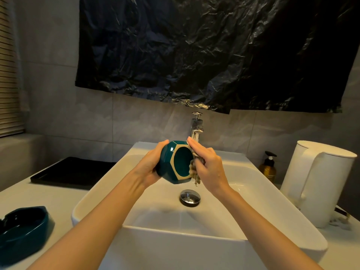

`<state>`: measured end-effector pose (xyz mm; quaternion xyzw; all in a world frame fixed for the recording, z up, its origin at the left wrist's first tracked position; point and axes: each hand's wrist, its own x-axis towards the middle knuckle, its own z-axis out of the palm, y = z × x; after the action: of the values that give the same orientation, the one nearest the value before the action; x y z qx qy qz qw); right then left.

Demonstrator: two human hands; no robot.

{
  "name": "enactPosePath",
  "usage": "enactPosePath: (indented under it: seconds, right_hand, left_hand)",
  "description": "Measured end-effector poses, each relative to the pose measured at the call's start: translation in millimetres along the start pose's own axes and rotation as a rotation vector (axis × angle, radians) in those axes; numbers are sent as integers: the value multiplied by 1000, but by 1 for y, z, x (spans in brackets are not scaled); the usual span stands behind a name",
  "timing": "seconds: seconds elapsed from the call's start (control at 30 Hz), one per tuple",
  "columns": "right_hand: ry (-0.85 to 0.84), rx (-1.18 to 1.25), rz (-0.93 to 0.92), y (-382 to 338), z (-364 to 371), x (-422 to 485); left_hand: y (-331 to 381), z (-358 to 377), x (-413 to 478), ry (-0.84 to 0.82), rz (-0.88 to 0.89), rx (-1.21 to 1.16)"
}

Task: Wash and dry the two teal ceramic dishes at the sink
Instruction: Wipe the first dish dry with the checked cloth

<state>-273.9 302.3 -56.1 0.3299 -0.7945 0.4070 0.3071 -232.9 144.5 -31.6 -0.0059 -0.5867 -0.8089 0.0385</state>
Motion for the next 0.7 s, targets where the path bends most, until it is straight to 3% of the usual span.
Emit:
enactPosePath:
  seconds: [0.23, 0.5, 0.7]
  right_hand:
    - [-62, 47, 166, 2, -4, -4]
    - [-32, 99, 159, -10, 0, -2]
    - [-113, 41, 59, -11, 6, -13]
  left_hand:
    - [8, -8, 1, 37, 8, -258]
    - [4, -9, 5, 34, -8, -327]
    - [4, -12, 10, 79, -15, -370]
